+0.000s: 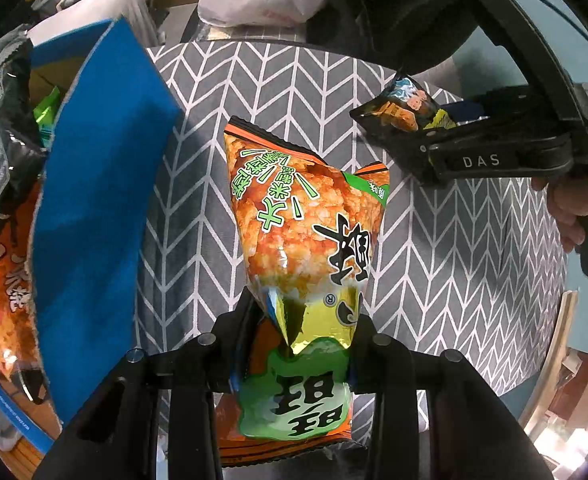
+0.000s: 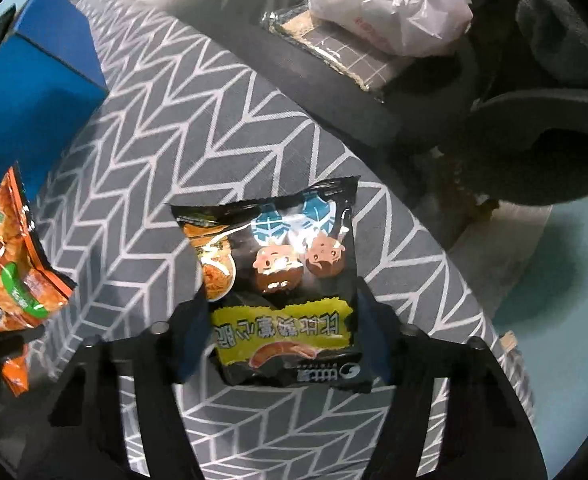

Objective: Organize snacks
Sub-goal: 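Lift both bags and carry them over the cardboard box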

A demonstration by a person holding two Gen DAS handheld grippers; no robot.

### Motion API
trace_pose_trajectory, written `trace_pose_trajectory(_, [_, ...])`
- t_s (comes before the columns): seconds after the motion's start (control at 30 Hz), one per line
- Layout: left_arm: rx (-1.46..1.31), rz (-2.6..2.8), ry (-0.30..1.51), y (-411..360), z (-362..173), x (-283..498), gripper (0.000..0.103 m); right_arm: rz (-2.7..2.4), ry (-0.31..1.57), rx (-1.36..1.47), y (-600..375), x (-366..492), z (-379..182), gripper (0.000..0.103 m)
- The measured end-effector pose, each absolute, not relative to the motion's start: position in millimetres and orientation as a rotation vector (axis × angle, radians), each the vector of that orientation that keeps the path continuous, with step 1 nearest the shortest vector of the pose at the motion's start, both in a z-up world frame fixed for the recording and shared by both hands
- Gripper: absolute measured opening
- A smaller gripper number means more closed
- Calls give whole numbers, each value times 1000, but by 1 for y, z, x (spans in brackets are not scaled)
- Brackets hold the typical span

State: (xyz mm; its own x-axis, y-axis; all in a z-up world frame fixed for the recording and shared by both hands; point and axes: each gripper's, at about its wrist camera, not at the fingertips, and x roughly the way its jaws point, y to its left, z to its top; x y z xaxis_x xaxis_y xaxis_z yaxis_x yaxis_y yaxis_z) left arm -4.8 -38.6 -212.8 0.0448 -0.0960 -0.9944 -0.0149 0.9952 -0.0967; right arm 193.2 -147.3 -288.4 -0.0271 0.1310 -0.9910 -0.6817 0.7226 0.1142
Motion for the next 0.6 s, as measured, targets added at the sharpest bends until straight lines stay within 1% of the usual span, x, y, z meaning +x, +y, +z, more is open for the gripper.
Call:
trace_pose_trajectory(0.3, [-99, -81, 1486, -22, -180, -11, 37, 640, 1452, -354, -159, 168, -265, 62])
trace_pose_trajectory(0.6, [-66, -94, 1426, -5, -139, -24, 37, 626, 1393, -285, -152, 125, -209, 62])
